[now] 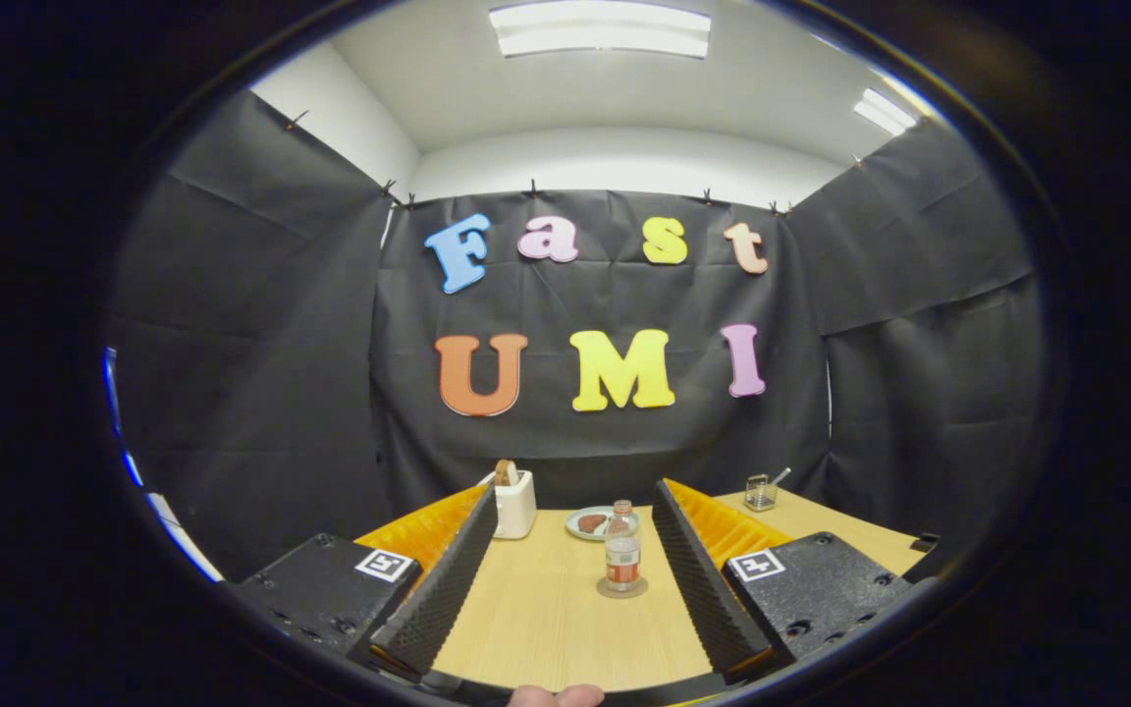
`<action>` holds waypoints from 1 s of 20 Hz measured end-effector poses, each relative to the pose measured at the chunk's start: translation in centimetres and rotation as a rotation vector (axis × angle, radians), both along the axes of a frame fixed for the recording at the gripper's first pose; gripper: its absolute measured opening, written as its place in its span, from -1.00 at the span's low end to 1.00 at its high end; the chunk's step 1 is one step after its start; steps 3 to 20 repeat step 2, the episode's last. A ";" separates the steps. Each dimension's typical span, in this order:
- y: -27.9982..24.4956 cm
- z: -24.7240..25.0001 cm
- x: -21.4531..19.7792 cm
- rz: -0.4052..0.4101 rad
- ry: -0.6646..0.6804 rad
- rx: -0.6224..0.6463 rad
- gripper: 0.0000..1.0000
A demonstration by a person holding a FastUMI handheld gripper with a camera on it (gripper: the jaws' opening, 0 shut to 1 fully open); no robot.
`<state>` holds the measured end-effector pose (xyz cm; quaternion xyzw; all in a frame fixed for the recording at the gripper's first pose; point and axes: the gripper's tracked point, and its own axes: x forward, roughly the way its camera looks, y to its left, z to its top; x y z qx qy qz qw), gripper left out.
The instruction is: Take the bottle from table, then pour the juice into the cup, finally place the bottle on the coaster
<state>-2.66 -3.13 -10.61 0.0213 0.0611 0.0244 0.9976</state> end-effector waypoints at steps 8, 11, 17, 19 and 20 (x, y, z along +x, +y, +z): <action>-0.1 -0.2 0.0 -0.002 0.003 0.002 1.00; -0.1 -0.2 0.0 -0.002 0.003 0.002 1.00; -0.1 -0.2 0.0 -0.002 0.003 0.002 1.00; -0.1 -0.2 0.0 -0.002 0.003 0.002 1.00; -0.1 -0.2 0.0 -0.002 0.003 0.002 1.00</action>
